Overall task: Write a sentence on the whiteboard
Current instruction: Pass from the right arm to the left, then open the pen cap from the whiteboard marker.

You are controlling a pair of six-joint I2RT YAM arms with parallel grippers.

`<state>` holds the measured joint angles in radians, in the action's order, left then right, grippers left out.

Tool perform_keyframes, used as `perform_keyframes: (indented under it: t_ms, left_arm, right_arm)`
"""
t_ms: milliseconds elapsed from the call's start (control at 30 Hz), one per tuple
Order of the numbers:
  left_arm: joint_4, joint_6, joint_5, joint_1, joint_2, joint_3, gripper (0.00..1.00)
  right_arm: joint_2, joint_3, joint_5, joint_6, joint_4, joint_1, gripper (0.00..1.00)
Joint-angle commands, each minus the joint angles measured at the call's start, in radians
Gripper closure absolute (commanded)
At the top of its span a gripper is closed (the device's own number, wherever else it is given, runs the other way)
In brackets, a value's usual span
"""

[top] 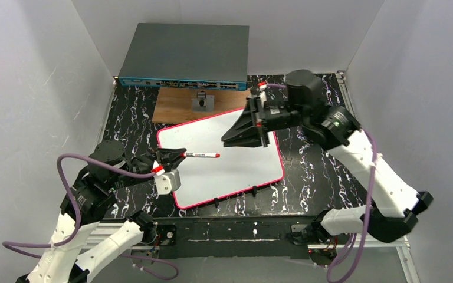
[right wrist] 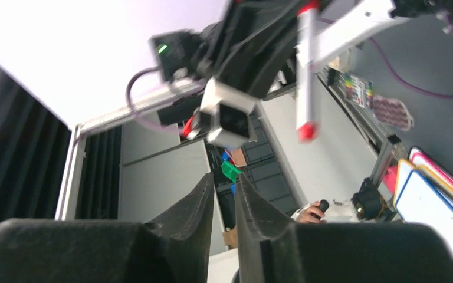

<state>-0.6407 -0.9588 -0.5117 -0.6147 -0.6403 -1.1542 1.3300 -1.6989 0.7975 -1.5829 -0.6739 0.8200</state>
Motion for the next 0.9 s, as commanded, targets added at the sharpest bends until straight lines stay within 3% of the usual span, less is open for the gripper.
perform_keyframes:
  t_ms: [0, 33, 167, 267, 433, 633, 700, 867]
  left_arm:
    - [-0.144, 0.059, 0.024, 0.007, -0.004, -0.017, 1.00]
    - [-0.145, 0.074, 0.022, 0.007, -0.002, -0.031, 1.00]
    - [-0.150, 0.167, 0.008, 0.007, -0.007, -0.074, 1.00]
    - [-0.112, 0.356, 0.002, 0.007, -0.025, -0.130, 1.00]
    - [0.098, 0.680, 0.017, 0.007, -0.018, -0.140, 1.00]
    - [0.155, 1.005, 0.137, 0.007, -0.105, -0.251, 1.00]
    - [0.183, 1.109, 0.198, 0.007, -0.130, -0.269, 1.00]
    - [0.264, 1.228, 0.190, 0.008, -0.204, -0.307, 1.00]
  right_arm:
    - [-0.102, 0.049, 0.069, -0.033, 0.283, -0.034, 0.53]
    - [-0.093, 0.047, 0.049, -0.016, 0.316, -0.043, 0.37]
    - [-0.001, -0.109, -0.050, 0.211, 0.244, -0.081, 0.26]
    - [0.019, -0.203, -0.209, 0.454, 0.141, -0.083, 0.23]
    - [-0.092, 0.001, -0.371, 0.728, 0.252, -0.077, 0.20]
    - [-0.196, 0.154, -0.571, 0.874, 0.423, -0.017, 0.18]
    - [-0.210, 0.194, -0.584, 0.896, 0.521, -0.001, 0.18]
    - [-0.159, 0.163, -0.523, 0.968, 0.662, 0.045, 0.19]
